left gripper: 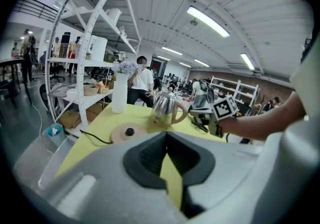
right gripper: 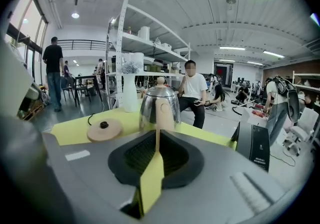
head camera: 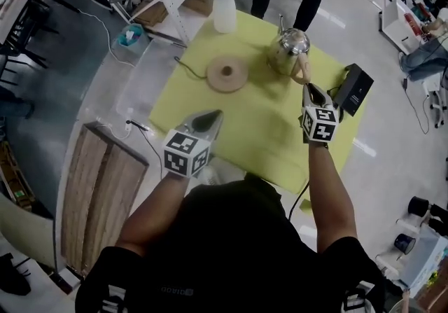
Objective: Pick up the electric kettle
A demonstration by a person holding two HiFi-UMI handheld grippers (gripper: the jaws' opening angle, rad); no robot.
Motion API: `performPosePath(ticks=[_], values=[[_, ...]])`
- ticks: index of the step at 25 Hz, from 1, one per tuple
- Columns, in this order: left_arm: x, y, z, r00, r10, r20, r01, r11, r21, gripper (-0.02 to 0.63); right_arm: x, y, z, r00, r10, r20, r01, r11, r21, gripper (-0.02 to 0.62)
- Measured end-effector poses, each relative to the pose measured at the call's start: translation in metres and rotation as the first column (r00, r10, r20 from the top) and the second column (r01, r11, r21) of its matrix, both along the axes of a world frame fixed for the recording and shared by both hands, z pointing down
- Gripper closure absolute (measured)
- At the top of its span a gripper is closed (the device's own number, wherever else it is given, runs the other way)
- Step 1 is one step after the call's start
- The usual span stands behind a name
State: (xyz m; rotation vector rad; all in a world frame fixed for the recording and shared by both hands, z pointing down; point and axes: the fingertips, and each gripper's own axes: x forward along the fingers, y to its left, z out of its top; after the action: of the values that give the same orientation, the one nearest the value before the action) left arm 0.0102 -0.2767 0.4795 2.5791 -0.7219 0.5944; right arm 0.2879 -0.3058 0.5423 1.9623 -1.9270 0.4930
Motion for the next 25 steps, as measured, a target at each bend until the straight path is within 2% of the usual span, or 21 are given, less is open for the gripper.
performPosePath(ticks=[2,8,12,19,25], values=[[-0.002,0.001,-0.004,1.000,0.021,-0.011,-0.021,1.000,0.008,0.604,-0.020,0.014,-0.012,0.999,-0.019,0.028,0.019,1.000,0.023,0.591],[-0.015,0.019,-0.016,0.996,0.081,-0.048,-0.080,0.996,0.030,0.604,-0.107,0.074,-0.043,0.981,-0.118,0.154,0.107,0.991,0.077,0.591],[-0.033,0.034,-0.026,0.990,0.123,-0.066,-0.120,0.992,0.044,0.604,-0.151,0.099,-0.056,0.980,-0.133,0.149,0.120,0.989,0.091,0.591],[-0.053,0.054,-0.025,0.982,0.166,-0.087,-0.162,0.986,0.044,0.604,-0.182,0.117,-0.068,0.987,-0.092,0.129,0.079,0.991,0.105,0.591],[-0.061,0.061,-0.033,0.981,0.166,-0.098,-0.159,0.985,0.070,0.604,-0.194,0.127,-0.082,0.988,-0.102,0.120,0.088,0.989,0.122,0.591]])
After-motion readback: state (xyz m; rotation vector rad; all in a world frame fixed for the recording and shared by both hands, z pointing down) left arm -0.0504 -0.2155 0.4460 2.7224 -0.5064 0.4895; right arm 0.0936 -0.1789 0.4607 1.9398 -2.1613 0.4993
